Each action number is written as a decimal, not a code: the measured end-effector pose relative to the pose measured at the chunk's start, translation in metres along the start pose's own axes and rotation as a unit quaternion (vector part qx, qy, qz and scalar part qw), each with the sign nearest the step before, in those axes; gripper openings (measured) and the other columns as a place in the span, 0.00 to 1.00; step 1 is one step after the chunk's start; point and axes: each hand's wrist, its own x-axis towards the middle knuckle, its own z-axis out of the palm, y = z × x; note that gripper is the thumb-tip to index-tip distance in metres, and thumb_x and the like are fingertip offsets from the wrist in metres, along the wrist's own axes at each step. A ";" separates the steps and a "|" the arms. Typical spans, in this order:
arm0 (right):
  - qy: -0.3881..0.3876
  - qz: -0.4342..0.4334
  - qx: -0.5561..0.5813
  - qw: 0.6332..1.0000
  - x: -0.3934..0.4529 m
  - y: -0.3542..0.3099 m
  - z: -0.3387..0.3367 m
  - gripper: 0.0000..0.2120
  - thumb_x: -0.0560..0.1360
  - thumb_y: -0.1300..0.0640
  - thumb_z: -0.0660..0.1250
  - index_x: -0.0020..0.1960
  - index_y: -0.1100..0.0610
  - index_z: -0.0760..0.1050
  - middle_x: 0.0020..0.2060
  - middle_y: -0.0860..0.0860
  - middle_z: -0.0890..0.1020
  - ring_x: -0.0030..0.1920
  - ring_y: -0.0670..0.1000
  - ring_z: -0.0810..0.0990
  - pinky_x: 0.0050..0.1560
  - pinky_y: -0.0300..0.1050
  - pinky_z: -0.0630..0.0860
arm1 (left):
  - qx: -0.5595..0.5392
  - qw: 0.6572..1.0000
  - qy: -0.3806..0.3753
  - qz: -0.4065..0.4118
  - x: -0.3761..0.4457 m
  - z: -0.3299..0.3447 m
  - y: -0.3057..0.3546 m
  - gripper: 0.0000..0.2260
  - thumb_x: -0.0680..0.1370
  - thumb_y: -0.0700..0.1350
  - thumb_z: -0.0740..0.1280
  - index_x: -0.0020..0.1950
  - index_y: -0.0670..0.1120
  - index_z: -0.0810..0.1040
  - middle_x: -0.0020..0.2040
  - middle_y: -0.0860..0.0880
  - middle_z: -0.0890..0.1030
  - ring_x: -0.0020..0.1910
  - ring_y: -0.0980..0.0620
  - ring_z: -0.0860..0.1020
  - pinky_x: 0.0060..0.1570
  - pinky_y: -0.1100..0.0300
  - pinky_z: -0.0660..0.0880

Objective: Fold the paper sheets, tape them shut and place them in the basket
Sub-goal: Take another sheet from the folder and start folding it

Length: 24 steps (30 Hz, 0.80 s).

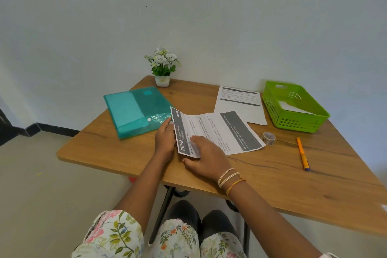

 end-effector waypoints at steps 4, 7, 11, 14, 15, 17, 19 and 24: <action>0.106 0.041 0.027 0.993 0.003 -0.001 0.001 0.19 0.74 0.49 0.67 0.63 0.52 0.74 0.58 0.52 0.80 0.53 0.51 0.79 0.47 0.39 0.75 | -0.013 0.999 -0.034 0.014 -0.003 0.004 0.000 0.15 0.84 0.48 0.54 0.66 0.46 0.73 0.51 0.42 0.83 0.45 0.45 0.84 0.39 0.55 0.81; 0.156 0.136 0.152 0.966 0.008 -0.002 0.002 0.19 0.74 0.55 0.68 0.65 0.54 0.73 0.61 0.54 0.78 0.57 0.52 0.78 0.52 0.40 0.77 | 0.029 0.998 -0.045 0.021 -0.003 0.005 -0.003 0.17 0.84 0.48 0.56 0.69 0.43 0.72 0.50 0.41 0.82 0.46 0.43 0.83 0.45 0.51 0.81; 0.157 0.292 0.291 0.897 0.016 0.002 -0.002 0.25 0.73 0.62 0.68 0.67 0.51 0.66 0.67 0.54 0.72 0.66 0.57 0.71 0.56 0.41 0.73 | 0.105 0.990 -0.060 0.069 -0.007 0.006 -0.007 0.15 0.82 0.48 0.60 0.67 0.44 0.76 0.46 0.49 0.83 0.44 0.50 0.83 0.45 0.57 0.81; 0.117 0.333 0.305 0.885 0.019 0.005 -0.006 0.29 0.73 0.64 0.68 0.70 0.52 0.61 0.69 0.54 0.70 0.66 0.58 0.72 0.58 0.48 0.76 | 0.132 0.986 -0.069 0.075 -0.006 0.006 -0.009 0.14 0.81 0.46 0.62 0.65 0.46 0.77 0.47 0.51 0.83 0.44 0.53 0.82 0.44 0.62 0.80; 0.109 0.335 0.302 0.886 0.019 0.005 -0.006 0.29 0.74 0.64 0.67 0.71 0.52 0.61 0.69 0.54 0.69 0.66 0.58 0.71 0.59 0.49 0.76 | 0.142 0.985 -0.070 0.076 -0.006 0.006 -0.009 0.14 0.81 0.45 0.63 0.66 0.46 0.77 0.48 0.51 0.83 0.45 0.54 0.82 0.44 0.63 0.80; 0.103 0.343 0.311 0.880 0.019 0.005 -0.005 0.27 0.76 0.65 0.64 0.72 0.54 0.62 0.71 0.54 0.68 0.67 0.58 0.71 0.59 0.48 0.76 | 0.155 0.982 -0.073 0.081 -0.005 0.006 -0.009 0.14 0.80 0.44 0.64 0.66 0.46 0.76 0.50 0.50 0.83 0.45 0.55 0.82 0.43 0.63 0.80; 0.099 0.363 0.346 0.860 0.020 0.004 -0.004 0.25 0.77 0.66 0.62 0.73 0.56 0.63 0.71 0.55 0.67 0.66 0.58 0.71 0.58 0.48 0.77 | 0.163 0.980 -0.074 0.086 -0.006 0.007 -0.009 0.15 0.80 0.45 0.64 0.67 0.47 0.74 0.50 0.51 0.83 0.45 0.56 0.82 0.41 0.66 0.79; 0.081 0.407 0.528 0.741 0.023 -0.005 -0.007 0.27 0.76 0.73 0.59 0.73 0.59 0.62 0.69 0.53 0.67 0.57 0.57 0.72 0.40 0.51 0.83 | 0.170 0.979 -0.065 0.088 -0.005 0.007 -0.008 0.19 0.80 0.46 0.65 0.71 0.47 0.71 0.47 0.51 0.82 0.43 0.55 0.82 0.39 0.63 0.80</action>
